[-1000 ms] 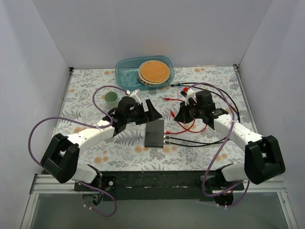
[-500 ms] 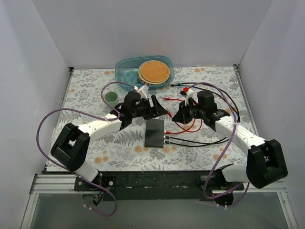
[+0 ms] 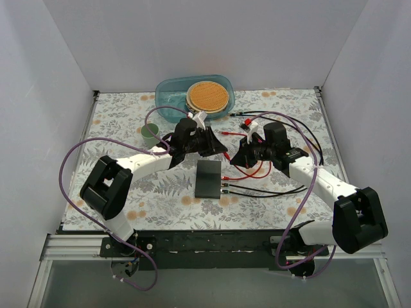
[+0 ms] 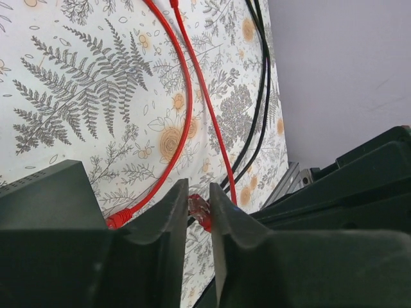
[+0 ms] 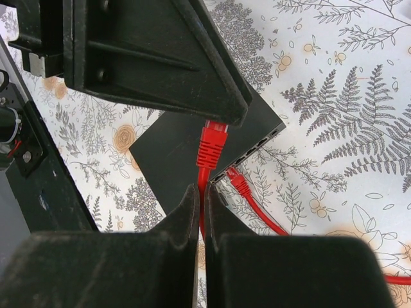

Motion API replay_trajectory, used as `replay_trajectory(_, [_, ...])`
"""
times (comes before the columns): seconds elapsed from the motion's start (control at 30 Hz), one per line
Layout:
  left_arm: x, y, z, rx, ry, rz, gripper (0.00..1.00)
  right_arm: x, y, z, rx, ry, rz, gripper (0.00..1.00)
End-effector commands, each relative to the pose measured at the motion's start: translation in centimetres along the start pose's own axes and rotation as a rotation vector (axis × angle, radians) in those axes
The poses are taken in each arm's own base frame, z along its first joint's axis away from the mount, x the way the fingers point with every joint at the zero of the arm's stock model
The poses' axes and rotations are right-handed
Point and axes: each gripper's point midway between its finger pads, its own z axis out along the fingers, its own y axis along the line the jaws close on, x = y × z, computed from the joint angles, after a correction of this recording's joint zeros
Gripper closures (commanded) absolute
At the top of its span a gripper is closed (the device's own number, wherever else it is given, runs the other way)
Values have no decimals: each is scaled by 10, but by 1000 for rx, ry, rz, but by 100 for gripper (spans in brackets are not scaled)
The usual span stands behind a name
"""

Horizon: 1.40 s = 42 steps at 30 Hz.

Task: Insert the plug into the switch port

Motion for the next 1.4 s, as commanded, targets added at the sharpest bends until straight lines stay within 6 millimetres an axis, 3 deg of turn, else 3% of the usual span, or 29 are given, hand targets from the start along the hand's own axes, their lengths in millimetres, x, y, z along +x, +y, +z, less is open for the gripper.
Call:
replay_trajectory(0.0, [-5,-16,-1,34,-3,27,95,-11,5,-2,-13,-38,-50,99])
replay_trajectory(0.03, [-4,-15,-1,34,-1,28,100,-10,4,-2,-9,-37,-51,99])
replay_trajectory(0.13, [-6,-18,-7,34,-19,30,100,-12,4,-2,-5,-40,-57,97])
replay_trajectory(0.17, [-5,-14,-8,20,-28,27,100,-12,4,-3,-1,-42,-56,88])
replay_trajectory(0.2, [-6,-16,-11,24,-39,29,100,-13,4,-4,3,-46,-59,73])
replay_trajectory(0.3, [-8,-17,-22,18,-87,11,100,-20,2,-9,39,-77,-72,49])
replay_trajectory(0.4, [-8,-20,-32,18,-134,-19,100,-27,1,-14,72,-108,-81,42])
replay_trajectory(0.7, [-24,-25,-63,-23,-323,-61,100,-39,4,-5,79,-135,-93,44])
replay_trajectory(0.97, [-27,-25,-66,-47,-330,-51,100,-50,26,11,30,-146,-106,47])
replay_trajectory(1.37, [-28,-26,-69,-55,-332,-43,100,-63,46,7,-17,-194,-102,46])
